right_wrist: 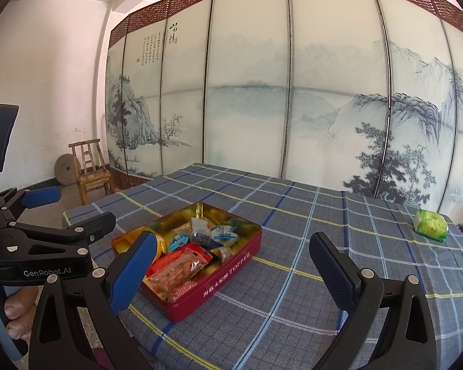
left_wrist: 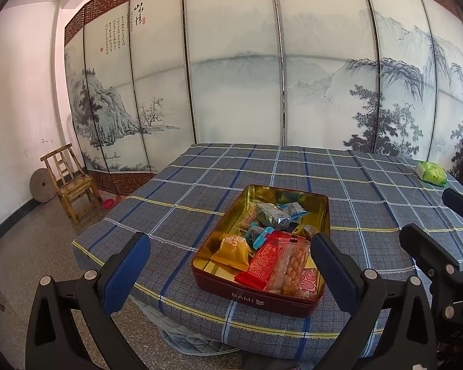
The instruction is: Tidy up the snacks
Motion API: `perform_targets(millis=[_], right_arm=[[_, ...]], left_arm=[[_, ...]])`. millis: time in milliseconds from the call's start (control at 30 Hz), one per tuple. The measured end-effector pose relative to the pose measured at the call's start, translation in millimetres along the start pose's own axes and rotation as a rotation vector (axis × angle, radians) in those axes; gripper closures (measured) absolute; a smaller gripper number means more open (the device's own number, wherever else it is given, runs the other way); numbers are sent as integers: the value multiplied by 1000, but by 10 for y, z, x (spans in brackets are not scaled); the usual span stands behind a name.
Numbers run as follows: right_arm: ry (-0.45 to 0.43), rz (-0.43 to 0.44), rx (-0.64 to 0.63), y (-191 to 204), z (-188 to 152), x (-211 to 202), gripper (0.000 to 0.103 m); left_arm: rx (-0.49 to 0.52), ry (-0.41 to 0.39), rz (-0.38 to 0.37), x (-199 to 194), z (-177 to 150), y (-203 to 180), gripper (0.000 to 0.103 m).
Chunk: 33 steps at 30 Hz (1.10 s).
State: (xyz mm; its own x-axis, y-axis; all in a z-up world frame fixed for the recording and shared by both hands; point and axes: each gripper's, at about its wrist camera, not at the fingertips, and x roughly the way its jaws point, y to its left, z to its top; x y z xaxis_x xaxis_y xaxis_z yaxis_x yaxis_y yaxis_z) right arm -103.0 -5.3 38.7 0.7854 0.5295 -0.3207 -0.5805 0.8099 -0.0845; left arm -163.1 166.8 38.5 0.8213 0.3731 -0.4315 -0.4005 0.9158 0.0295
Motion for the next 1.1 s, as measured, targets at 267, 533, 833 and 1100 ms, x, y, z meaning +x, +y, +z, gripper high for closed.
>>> perform_targets(millis=[267,533,833,1100], right_arm=[[0,0,0,1,-2,3,4],[0,0,2,3,-1,2,4],[2,2,4,-1,-11,8,4],[40,1,72,-215,-69,133,4]], left_arm=[[-2,-2,3,7,-30,6,0],[-1,1,6,18,-53,6,0],[11,-1,19,64,-19,4,0],[29,1,33,133,124,8,0]])
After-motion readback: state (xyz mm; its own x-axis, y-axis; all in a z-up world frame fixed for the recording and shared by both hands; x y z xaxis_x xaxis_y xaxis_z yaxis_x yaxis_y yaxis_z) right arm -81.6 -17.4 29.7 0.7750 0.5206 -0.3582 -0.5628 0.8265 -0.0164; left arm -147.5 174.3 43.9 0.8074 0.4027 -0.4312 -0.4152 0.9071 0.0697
